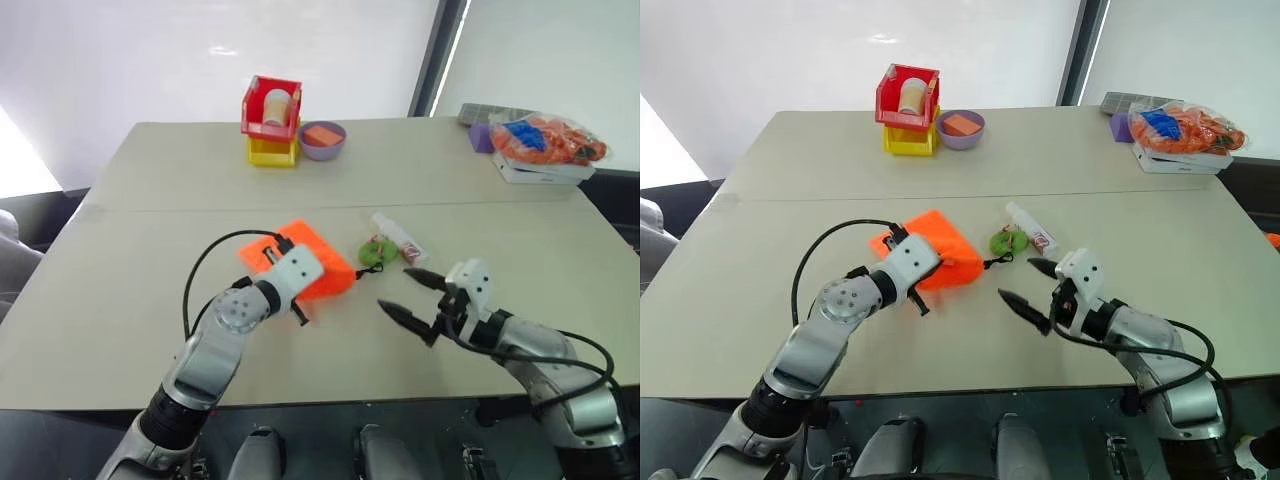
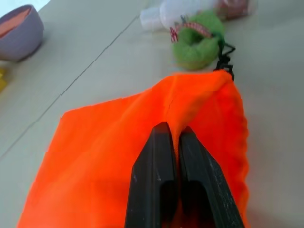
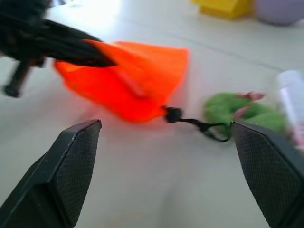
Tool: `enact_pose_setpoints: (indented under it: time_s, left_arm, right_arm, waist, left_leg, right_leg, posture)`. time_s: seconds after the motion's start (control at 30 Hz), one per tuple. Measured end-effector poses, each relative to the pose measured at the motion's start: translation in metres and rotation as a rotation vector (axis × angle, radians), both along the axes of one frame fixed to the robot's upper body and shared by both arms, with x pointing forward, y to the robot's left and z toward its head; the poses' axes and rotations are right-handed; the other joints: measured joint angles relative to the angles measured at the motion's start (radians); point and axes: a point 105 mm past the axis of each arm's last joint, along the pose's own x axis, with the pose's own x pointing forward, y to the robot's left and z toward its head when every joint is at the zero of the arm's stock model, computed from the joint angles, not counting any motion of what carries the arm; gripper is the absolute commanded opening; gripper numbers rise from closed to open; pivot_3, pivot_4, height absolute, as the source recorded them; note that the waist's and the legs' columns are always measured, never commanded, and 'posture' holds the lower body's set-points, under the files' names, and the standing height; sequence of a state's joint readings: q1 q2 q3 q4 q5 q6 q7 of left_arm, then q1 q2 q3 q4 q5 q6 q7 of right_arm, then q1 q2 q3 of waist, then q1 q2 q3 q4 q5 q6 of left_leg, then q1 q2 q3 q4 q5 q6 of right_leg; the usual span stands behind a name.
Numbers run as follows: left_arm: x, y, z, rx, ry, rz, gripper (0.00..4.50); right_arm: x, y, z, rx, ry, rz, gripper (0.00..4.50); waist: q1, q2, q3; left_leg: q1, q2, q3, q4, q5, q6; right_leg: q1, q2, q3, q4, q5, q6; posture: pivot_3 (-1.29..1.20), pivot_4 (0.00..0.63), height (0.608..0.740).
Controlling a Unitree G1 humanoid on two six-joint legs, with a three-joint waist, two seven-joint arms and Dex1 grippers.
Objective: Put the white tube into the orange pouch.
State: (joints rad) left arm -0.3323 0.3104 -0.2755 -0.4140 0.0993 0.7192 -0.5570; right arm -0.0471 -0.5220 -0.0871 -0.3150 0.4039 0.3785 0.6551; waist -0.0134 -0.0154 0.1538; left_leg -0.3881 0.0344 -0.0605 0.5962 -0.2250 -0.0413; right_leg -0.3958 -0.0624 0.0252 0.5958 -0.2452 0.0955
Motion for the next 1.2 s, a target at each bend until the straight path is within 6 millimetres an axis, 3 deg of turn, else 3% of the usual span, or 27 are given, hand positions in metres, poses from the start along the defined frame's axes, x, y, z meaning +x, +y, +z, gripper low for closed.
enact_pose_setpoints:
  time_s: [0.17,0.37,0.5,0.67,0.77,0.9,1.2]
  left_arm:
    - [0.005,0.007,0.005,-0.05,0.034,-0.007,0.04]
    - [0.01,0.004,0.007,-0.102,0.058,-0.006,0.04]
    - [0.01,0.003,0.008,-0.104,0.056,-0.012,0.04]
    - [0.01,0.003,0.008,-0.105,0.058,-0.012,0.04]
    - [0.01,0.004,0.008,-0.104,0.056,-0.006,0.0]
    - [0.01,0.005,0.008,-0.101,0.055,0.0,0.0]
    - [0.01,0.006,0.007,-0.094,0.054,0.0,0.0]
  right_arm:
    - [0.033,-0.024,-0.008,-0.012,-0.024,-0.209,4.5]
    - [0.065,-0.031,-0.016,0.037,-0.013,-0.305,4.5]
    - [0.08,-0.036,-0.024,0.041,0.012,-0.333,4.5]
    - [0.083,-0.037,-0.042,0.052,0.065,-0.341,4.5]
    - [0.083,-0.037,-0.044,0.054,0.066,-0.334,3.6]
    - [0.085,-0.035,-0.039,0.058,0.05,-0.319,1.72]
    - [0.081,-0.036,-0.037,0.07,0.035,-0.315,1.72]
  waist:
    - [0.001,0.001,-0.001]
    - [-0.003,0.001,0.0]
    - [-0.002,0.002,-0.001]
    - [-0.002,0.002,-0.001]
    - [-0.002,0.002,-0.001]
    - [-0.005,0.002,-0.001]
    - [-0.004,0.002,-0.001]
  left_leg:
    - [0.0,0.0,0.0,0.0,0.0,0.0]
    - [0.001,0.0,0.0,0.0,0.0,0.0]
    - [0.003,0.0,0.0,0.0,0.0,0.0]
    - [0.003,0.0,0.0,0.0,0.0,0.0]
    - [0.003,0.0,0.0,0.0,0.0,0.0]
    - [0.005,0.0,0.0,0.0,0.0,0.0]
    - [0.005,0.0,0.0,0.0,0.0,0.0]
  right_leg:
    - [0.001,0.0,0.0,0.0,0.001,-0.002]
    - [0.002,0.0,0.0,0.001,0.002,-0.003]
    - [0.003,0.001,0.0,0.002,0.002,-0.003]
    - [0.004,0.001,0.001,0.002,0.002,-0.003]
    - [0.004,0.001,0.001,0.002,0.002,-0.003]
    - [0.004,0.001,0.001,0.003,0.002,-0.003]
    - [0.004,0.001,0.001,0.003,0.002,-0.003]
  posture:
    - [0.0,0.15,0.74]
    - [0.0,0.15,0.74]
    - [0.0,0.15,0.74]
    - [0.0,0.15,0.74]
    - [0.0,0.15,0.74]
    - [0.0,0.15,0.74]
    - [0.0,0.15,0.74]
